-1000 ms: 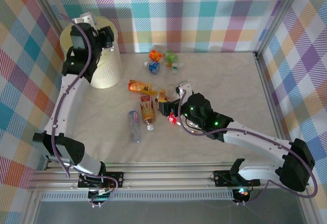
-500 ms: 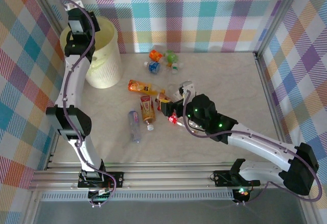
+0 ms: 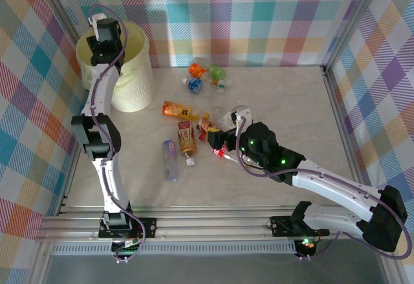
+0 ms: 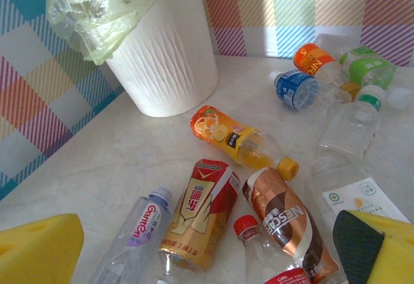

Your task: Put the plastic bottles in the bin

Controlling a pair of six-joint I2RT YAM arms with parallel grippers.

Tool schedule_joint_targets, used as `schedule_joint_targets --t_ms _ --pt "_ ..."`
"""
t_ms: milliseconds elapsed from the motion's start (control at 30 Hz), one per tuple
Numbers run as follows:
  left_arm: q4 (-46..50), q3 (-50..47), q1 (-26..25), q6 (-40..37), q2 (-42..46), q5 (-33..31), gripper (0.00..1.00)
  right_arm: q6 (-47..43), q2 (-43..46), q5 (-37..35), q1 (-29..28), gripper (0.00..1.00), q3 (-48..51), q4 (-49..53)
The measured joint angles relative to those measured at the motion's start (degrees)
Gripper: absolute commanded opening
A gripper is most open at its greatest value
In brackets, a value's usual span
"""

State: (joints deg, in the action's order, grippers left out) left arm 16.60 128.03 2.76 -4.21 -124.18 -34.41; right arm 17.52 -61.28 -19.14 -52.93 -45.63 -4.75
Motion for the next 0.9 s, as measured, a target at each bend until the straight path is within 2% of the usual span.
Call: schedule_joint_targets --t_ms 233,467,733,900 --pt "4.74 8.92 0.11 -0.61 -7.37 -7.74 0.54 0.0 0.28 -1.07 0.0 1.0 0.02 0.66" --pt "10.88 14.75 0.2 1.4 -10.34 -11.17 0.76 0.02 0.63 -2.97 0.0 1.0 0.66 0.59" --pt "15.8 15.45 0.33 6.51 -8.79 -9.64 0.88 0.04 0.61 -4.55 0.0 1.0 1.27 0.07" --pt "18.86 15.45 0.33 9.42 -4.81 -4.39 0.93 0.98 0.63 -6.75 0.0 1.0 2.99 -0.68"
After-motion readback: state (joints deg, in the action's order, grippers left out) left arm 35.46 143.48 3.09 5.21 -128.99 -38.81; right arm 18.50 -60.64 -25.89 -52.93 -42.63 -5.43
